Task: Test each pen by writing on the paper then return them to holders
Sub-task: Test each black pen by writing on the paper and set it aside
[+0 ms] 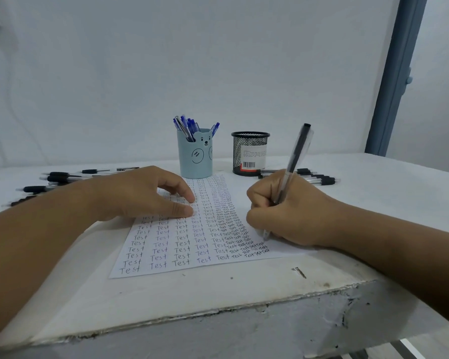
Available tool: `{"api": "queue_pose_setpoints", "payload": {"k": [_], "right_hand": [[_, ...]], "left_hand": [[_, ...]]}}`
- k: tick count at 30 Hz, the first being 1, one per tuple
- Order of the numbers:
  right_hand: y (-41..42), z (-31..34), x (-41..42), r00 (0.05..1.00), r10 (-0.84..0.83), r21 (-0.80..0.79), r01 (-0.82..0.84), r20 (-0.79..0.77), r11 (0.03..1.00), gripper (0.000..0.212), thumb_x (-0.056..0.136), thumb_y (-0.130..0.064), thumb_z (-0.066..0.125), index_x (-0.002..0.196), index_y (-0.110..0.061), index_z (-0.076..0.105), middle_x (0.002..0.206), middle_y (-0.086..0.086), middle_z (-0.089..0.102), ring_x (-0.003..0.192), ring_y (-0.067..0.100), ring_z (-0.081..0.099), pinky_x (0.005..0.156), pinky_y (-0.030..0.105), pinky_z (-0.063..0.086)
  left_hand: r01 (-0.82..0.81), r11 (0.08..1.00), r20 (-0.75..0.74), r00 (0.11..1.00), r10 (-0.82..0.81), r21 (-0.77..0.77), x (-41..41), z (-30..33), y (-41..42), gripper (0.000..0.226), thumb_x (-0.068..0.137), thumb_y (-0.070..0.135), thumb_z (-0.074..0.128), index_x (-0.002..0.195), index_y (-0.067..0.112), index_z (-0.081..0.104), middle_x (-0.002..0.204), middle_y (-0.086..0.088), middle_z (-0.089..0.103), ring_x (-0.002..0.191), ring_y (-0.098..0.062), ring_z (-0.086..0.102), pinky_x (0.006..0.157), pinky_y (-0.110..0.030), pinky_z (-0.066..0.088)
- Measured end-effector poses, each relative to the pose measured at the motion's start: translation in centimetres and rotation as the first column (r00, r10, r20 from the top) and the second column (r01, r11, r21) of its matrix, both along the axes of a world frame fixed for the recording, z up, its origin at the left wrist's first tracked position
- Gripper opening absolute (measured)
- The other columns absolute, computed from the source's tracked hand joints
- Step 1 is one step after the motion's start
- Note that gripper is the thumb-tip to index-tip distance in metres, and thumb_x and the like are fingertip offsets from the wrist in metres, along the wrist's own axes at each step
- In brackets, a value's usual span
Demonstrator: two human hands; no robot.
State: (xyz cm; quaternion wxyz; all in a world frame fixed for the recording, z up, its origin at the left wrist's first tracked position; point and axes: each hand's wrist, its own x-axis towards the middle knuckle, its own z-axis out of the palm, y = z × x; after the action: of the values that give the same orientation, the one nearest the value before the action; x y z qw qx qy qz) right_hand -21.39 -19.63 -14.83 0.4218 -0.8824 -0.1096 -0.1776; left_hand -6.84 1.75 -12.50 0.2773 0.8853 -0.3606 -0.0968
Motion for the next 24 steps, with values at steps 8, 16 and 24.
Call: {"api": "queue_pose_setpoints", "payload": {"k": [8, 16, 24], "right_hand": [[0.0, 0.2, 0.7, 0.989, -0.102, 0.409, 0.050, 0.107, 0.911, 0.035, 0.101, -0.033, 0.056, 0.070, -0.019, 0.047, 0.054, 0.007, 0.045, 0.052, 0.020, 0.037, 0.047, 0.026, 0.030], [-0.8, -0.2, 1.0, 0.930, -0.224, 0.074, 0.211, 0.292, 0.975, 0.028, 0.096, -0.052, 0.051, 0.111, -0.029, 0.059, 0.058, -0.002, 0.062, 0.046, 0.010, 0.047, 0.054, 0.028, 0.040], [-0.8, -0.9, 1.2, 0.859, -0.184, -0.214, 0.317, 0.477, 0.924, 0.020, 0.091, -0.024, 0.071, 0.108, -0.016, 0.076, 0.084, -0.008, 0.071, 0.081, 0.009, 0.061, 0.073, 0.016, 0.046]], "left_hand": [[-0.008, 1.000, 0.010, 1.000, 0.007, 0.016, -0.1, 0.1, -0.2, 0.034, 0.064, 0.053, 0.080, 0.096, 0.042, 0.075, 0.121, 0.025, 0.059, 0.105, 0.016, 0.045, 0.095, -0.023, 0.028], [-0.008, 1.000, 0.008, 1.000, 0.008, 0.021, 0.0, 0.1, 0.0, 0.036, 0.062, 0.056, 0.079, 0.096, 0.045, 0.075, 0.123, 0.025, 0.058, 0.108, 0.015, 0.044, 0.100, -0.025, 0.027], [-0.002, 1.000, 0.007, 1.000, 0.002, 0.013, -0.1, 0.1, 0.0, 0.034, 0.065, 0.053, 0.080, 0.097, 0.042, 0.075, 0.123, 0.025, 0.059, 0.109, 0.015, 0.045, 0.100, -0.024, 0.027]]}}
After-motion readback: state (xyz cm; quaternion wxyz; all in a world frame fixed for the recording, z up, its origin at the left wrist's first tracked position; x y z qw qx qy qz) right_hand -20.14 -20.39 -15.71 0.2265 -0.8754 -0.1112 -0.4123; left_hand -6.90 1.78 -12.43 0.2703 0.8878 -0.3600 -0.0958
